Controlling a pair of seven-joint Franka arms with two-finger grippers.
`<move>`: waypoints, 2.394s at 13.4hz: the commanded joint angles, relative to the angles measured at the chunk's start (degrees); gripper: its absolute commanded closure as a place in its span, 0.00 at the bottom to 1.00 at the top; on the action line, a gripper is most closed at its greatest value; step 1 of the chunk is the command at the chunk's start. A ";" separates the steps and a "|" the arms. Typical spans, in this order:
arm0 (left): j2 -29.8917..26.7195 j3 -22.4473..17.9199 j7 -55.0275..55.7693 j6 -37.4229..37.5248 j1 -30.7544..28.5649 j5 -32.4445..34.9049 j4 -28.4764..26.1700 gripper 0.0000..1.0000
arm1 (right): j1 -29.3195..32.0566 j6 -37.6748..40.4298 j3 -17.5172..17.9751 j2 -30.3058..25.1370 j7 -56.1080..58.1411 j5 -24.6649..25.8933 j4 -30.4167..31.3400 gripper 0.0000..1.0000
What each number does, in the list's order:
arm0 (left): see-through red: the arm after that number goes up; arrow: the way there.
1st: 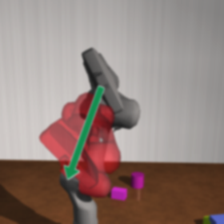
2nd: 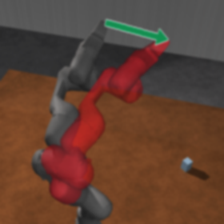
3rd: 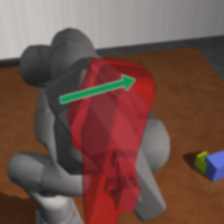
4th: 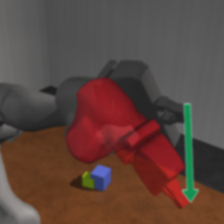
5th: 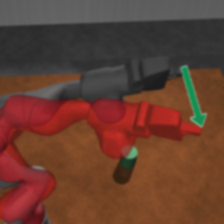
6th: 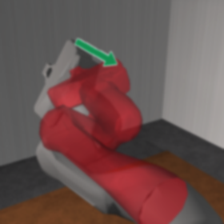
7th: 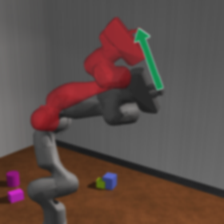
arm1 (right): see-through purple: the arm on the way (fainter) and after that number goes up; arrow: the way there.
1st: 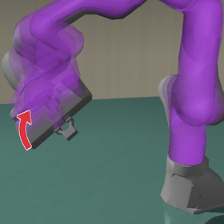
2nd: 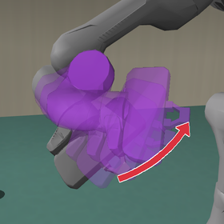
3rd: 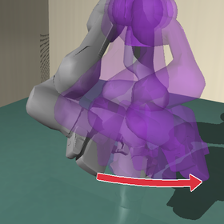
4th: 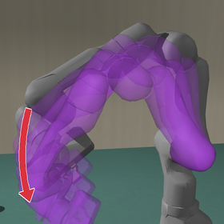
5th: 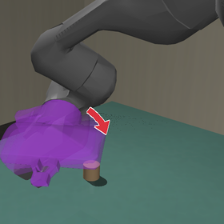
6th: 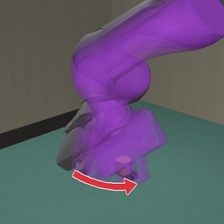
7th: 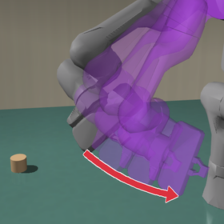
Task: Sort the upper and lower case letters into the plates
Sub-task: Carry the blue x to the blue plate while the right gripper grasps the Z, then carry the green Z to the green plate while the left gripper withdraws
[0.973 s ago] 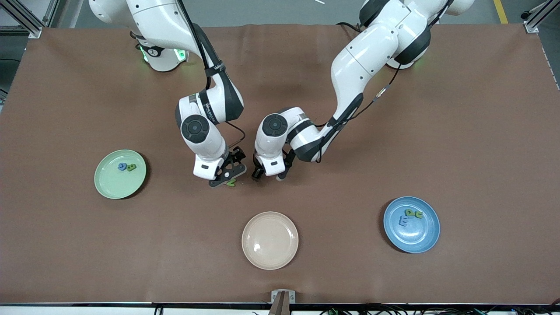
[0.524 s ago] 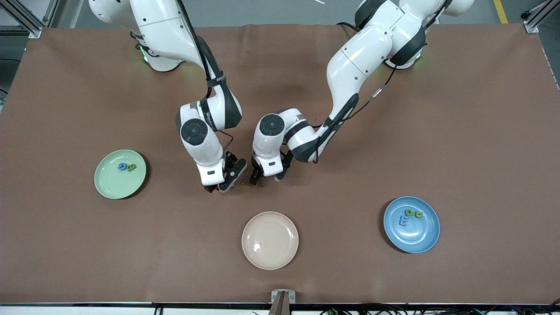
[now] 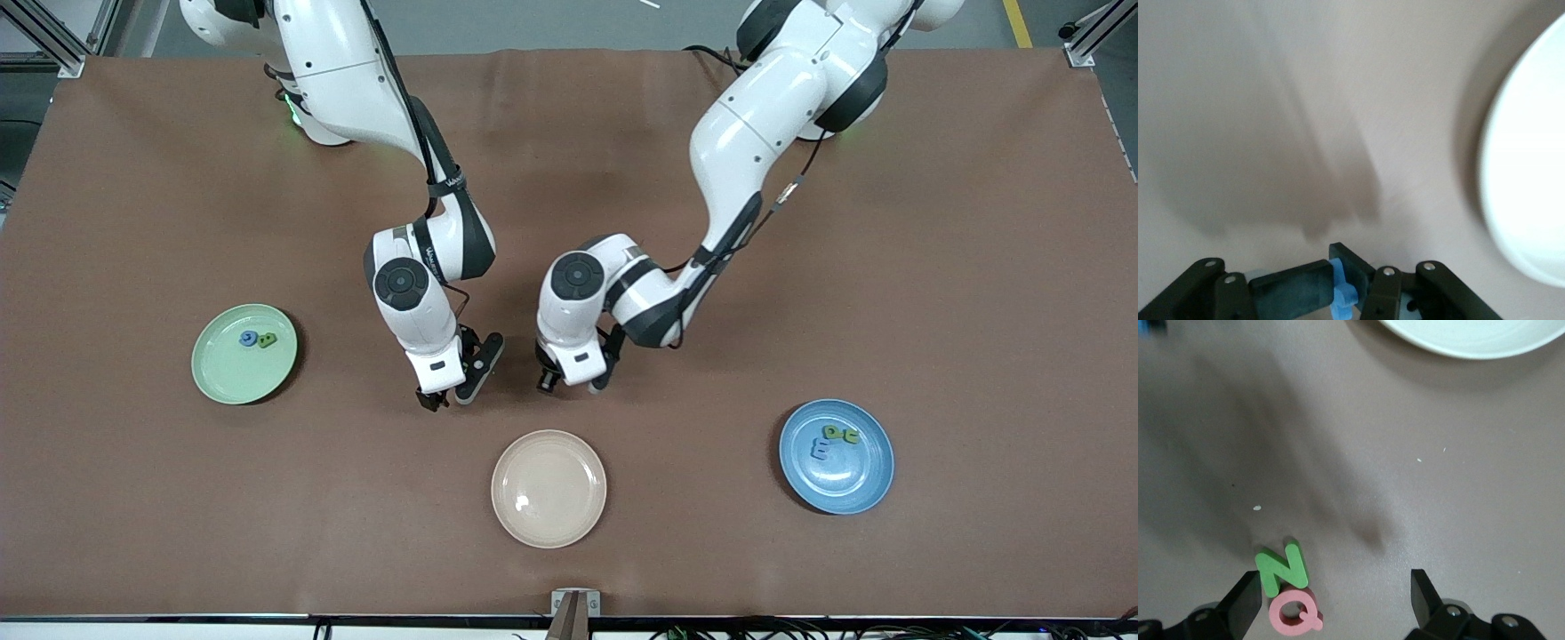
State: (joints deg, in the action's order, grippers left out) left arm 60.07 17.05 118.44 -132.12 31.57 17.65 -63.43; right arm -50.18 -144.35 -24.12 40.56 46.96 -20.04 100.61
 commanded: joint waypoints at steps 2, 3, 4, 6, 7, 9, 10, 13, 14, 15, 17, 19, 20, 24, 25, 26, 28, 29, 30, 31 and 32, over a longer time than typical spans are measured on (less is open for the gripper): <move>-5.30 0.00 -5.57 6.68 -2.64 -1.65 -1.52 1.00 | 0.35 0.48 1.62 0.93 0.94 -1.05 -0.86 0.03; -6.79 0.18 -7.94 8.70 -4.13 -2.35 -1.79 1.00 | 0.26 0.56 1.71 0.93 0.94 -1.14 -0.77 0.03; -7.68 1.05 -11.01 10.46 -6.41 -3.22 -1.87 1.00 | 0.08 0.65 1.71 0.93 0.85 -1.22 -0.59 0.03; -9.44 3.07 -16.55 13.45 -11.68 -3.32 -2.66 1.00 | 0.08 0.65 1.71 1.19 0.94 -1.23 -0.50 0.03; -10.05 3.69 -21.10 15.90 -14.66 -3.32 -3.01 1.00 | -0.01 0.48 1.79 1.45 0.94 -1.23 -0.50 0.03; -11.02 4.31 -30.85 19.17 -20.38 -3.32 -4.42 1.00 | -0.09 0.74 1.80 1.81 0.76 -1.23 -0.42 0.03; -11.38 4.31 -34.90 19.36 -22.93 -3.32 -5.21 1.00 | -0.09 0.74 1.80 2.07 0.76 -1.31 -0.42 0.03; -11.38 4.22 -48.43 19.27 -30.31 -2.45 -7.05 1.00 | 0.52 0.65 3.55 2.25 -0.29 -1.31 0.29 0.05; -11.03 4.22 -52.66 19.27 -32.60 -2.01 -7.15 0.99 | 0.61 0.65 3.64 2.25 -0.38 -1.31 0.46 0.06; -10.68 4.22 -56.70 19.18 -34.62 -1.83 -7.15 0.98 | 0.61 0.65 3.64 2.25 -0.38 -1.57 0.46 0.09; -9.19 3.61 -61.29 17.43 -36.83 -1.74 -7.15 0.90 | 0.61 0.65 3.64 2.25 -0.29 -1.93 0.46 0.20; -7.69 3.61 -64.99 15.58 -39.38 -1.74 -7.06 0.74 | 0.61 0.83 3.64 2.25 -0.38 -2.02 0.46 0.42; -6.99 3.61 -65.44 15.49 -39.56 -1.83 -7.06 0.59 | 0.61 0.83 3.64 2.25 -0.29 -1.93 0.46 0.51; -7.59 3.69 -65.09 15.49 -39.65 -2.09 -6.62 0.19 | 1.22 0.74 3.64 2.25 -0.29 -1.93 0.46 0.81; -8.47 3.87 -65.00 15.66 -40.00 -2.26 -6.54 0.06 | 1.57 0.83 3.64 2.25 -0.21 -1.93 0.46 0.86; -9.44 4.30 -65.00 16.19 -40.01 -2.44 -6.62 0.00 | 1.66 0.83 3.64 2.25 -0.12 -1.93 0.46 0.88; -12.16 5.96 -64.92 19.77 -39.48 -2.44 -6.71 0.00 | 1.75 0.83 3.55 2.16 0.15 -1.93 0.46 0.94; -13.30 7.20 -64.92 21.45 -39.48 -1.92 -6.62 0.00 | 1.93 0.92 3.55 1.99 0.06 -1.84 0.38 0.95; -14.88 7.30 -65.79 22.25 -39.57 -1.74 -6.71 0.00 | 2.28 1.79 3.55 1.72 -0.03 -1.84 0.20 0.95; -17.16 7.30 -68.84 24.17 -39.31 -1.74 -6.71 0.00 | 2.37 4.41 3.12 1.28 -0.03 -1.75 -0.50 0.95; -19.53 7.30 -71.48 26.45 -39.56 -1.74 -6.62 0.00 | 2.80 7.83 2.50 1.02 0.14 -1.49 -2.07 0.94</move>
State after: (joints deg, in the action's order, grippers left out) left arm 45.77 24.51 51.15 -109.75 -7.60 15.52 -68.85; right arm -49.19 -141.12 -21.53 42.26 46.55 -21.23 99.80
